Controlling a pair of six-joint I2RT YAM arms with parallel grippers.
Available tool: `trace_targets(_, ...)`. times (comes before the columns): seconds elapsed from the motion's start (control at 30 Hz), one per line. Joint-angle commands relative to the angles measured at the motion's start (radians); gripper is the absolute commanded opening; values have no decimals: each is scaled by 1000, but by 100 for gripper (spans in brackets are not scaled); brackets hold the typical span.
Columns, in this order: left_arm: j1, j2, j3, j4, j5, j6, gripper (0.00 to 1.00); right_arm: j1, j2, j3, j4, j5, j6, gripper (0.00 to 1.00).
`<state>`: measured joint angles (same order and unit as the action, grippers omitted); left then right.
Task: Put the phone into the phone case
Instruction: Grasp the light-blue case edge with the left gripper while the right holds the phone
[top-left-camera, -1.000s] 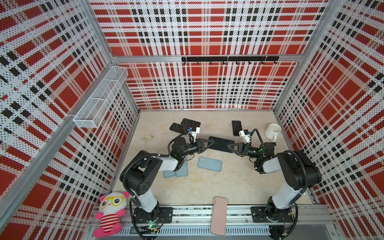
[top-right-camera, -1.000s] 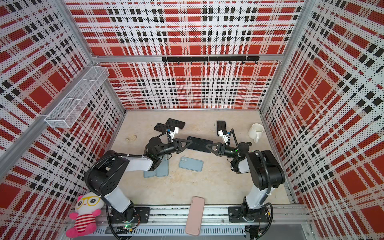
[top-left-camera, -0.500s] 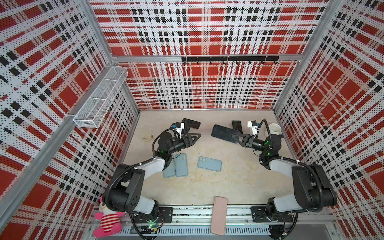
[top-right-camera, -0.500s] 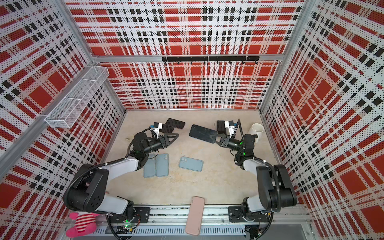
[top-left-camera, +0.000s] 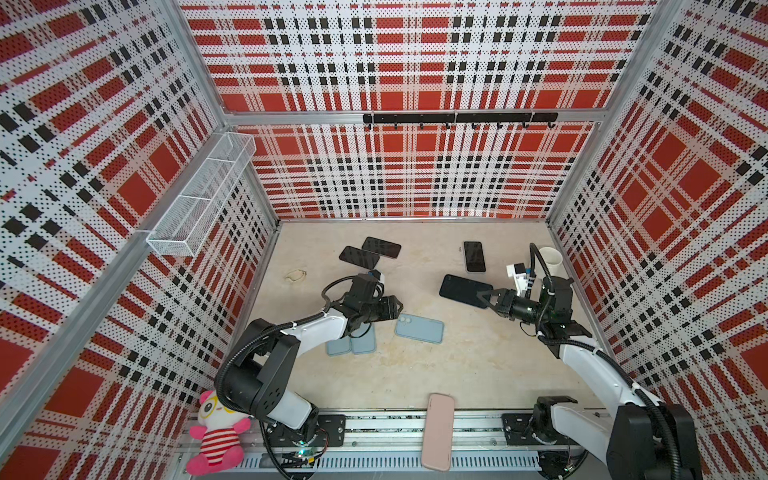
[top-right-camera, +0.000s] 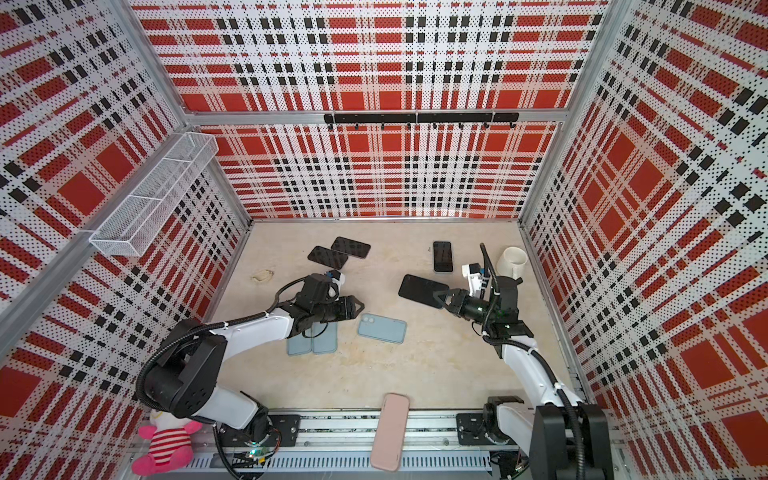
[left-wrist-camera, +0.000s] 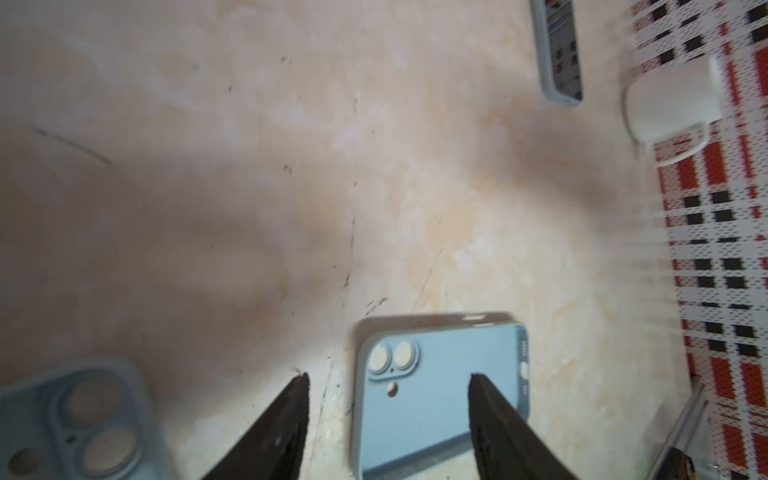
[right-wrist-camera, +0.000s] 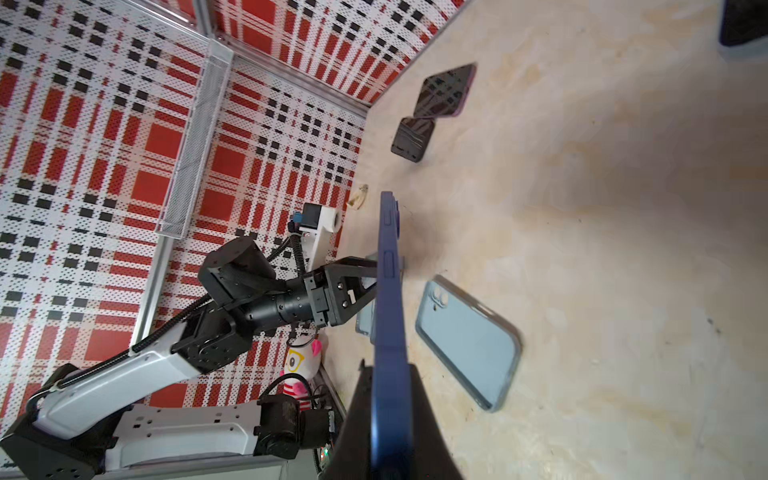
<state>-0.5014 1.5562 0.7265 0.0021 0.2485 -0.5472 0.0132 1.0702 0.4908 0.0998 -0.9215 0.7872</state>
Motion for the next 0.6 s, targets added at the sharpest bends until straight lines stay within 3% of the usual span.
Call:
trace_targets(0.0,-29,52,25,-58,-71,23,63,-14,-14,-32,46,-21,-5,0)
trace_targets(0.33,-122,151,117,-158,-202,17,53,-36,-2,-28,33,-53,-53,0)
trace_targets(0.57,-137,165,152,-197,-253,7,30,-51,-44,-35,2,-59,-69,0)
